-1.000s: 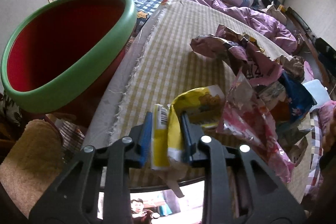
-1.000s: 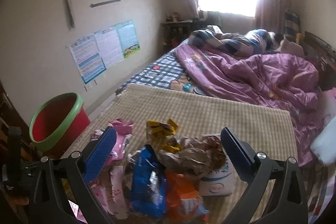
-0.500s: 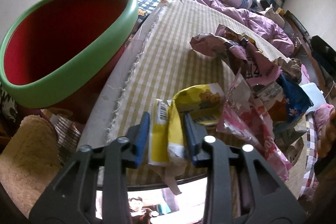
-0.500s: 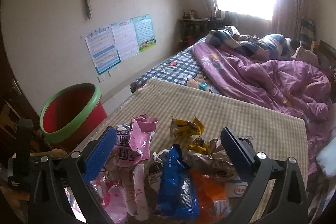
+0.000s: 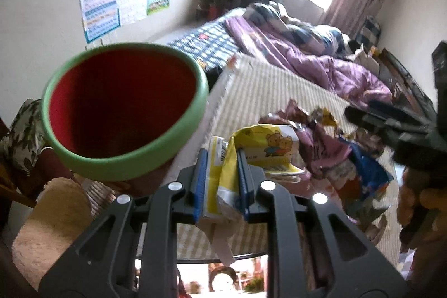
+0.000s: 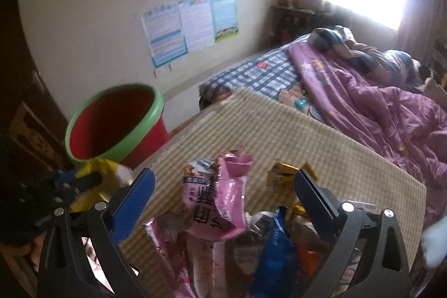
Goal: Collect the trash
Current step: 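Grasp the yellow-white wrapper with the left tool while the right tool grasps the pink snack bag, then carry both wrappers over the red bucket and open both tools to drop them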
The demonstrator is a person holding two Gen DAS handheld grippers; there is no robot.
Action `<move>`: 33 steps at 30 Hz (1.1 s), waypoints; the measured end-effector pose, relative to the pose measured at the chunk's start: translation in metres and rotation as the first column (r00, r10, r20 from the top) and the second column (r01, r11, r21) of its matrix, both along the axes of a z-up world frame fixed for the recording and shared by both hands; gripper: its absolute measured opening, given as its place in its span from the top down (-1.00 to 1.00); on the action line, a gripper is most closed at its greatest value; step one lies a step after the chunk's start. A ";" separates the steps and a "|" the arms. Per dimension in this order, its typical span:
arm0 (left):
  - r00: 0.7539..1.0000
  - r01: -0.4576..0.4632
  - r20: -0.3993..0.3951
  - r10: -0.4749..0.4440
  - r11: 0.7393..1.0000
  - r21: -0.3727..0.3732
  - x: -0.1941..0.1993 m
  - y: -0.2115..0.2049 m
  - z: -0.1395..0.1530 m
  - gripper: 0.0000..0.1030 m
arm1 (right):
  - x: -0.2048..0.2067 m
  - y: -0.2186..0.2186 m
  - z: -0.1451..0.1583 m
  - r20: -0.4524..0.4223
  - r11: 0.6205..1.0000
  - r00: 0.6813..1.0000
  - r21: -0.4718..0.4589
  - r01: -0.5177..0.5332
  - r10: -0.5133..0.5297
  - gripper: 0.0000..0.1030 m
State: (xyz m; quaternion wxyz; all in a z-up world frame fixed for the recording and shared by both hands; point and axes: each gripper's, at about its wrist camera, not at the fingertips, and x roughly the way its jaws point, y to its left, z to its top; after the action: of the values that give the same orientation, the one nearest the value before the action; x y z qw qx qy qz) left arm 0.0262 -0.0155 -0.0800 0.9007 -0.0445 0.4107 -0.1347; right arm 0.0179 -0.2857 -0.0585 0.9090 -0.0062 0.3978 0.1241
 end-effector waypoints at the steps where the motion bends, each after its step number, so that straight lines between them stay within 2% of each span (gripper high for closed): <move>1: 1.000 -0.012 0.009 0.012 1.000 -0.002 -0.001 0.002 0.002 0.61 | 0.003 0.003 -0.003 -0.011 1.000 1.000 -0.012 -0.006 0.005 -0.87; 5: 0.996 -0.071 0.048 0.071 0.997 -0.015 0.000 0.014 0.013 0.61 | 0.016 0.014 -0.019 -0.077 0.999 0.997 -0.019 -0.026 0.025 -0.86; 7: 0.994 -0.090 0.066 0.090 0.996 -0.011 -0.002 0.018 0.017 0.61 | 0.021 0.018 -0.025 -0.091 0.999 0.995 -0.031 -0.032 0.029 -0.72; 9: 0.991 -0.105 0.079 0.105 0.994 -0.009 -0.002 0.021 0.019 0.61 | 0.026 0.019 -0.033 -0.114 0.999 0.993 -0.034 -0.033 0.029 -0.66; 17: 0.988 -0.134 0.076 0.134 0.991 -0.017 0.002 0.033 0.016 0.61 | 0.034 0.020 -0.056 -0.195 0.999 0.980 -0.016 -0.049 0.045 -0.10; 19: 0.986 -0.144 0.079 0.145 0.989 -0.016 0.002 0.038 0.015 0.61 | 0.034 0.020 -0.059 -0.205 0.999 0.978 -0.005 -0.051 0.049 0.17; 25: 0.980 -0.183 0.082 0.184 0.983 -0.015 0.001 0.046 0.013 0.61 | 0.033 0.016 -0.052 -0.182 0.999 0.983 0.030 -0.036 0.041 0.30; 33: 0.966 -0.243 0.096 0.241 0.970 0.013 0.012 0.062 0.017 0.61 | 0.029 0.018 -0.015 -0.071 0.994 0.996 0.101 -0.044 0.051 0.31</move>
State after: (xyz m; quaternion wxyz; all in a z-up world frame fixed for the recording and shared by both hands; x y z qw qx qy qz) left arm 0.0382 0.0462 -0.0628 0.9291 -0.0766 0.3613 -0.0207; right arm 0.0465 -0.2678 -0.0735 0.8897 0.0341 0.4241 0.1656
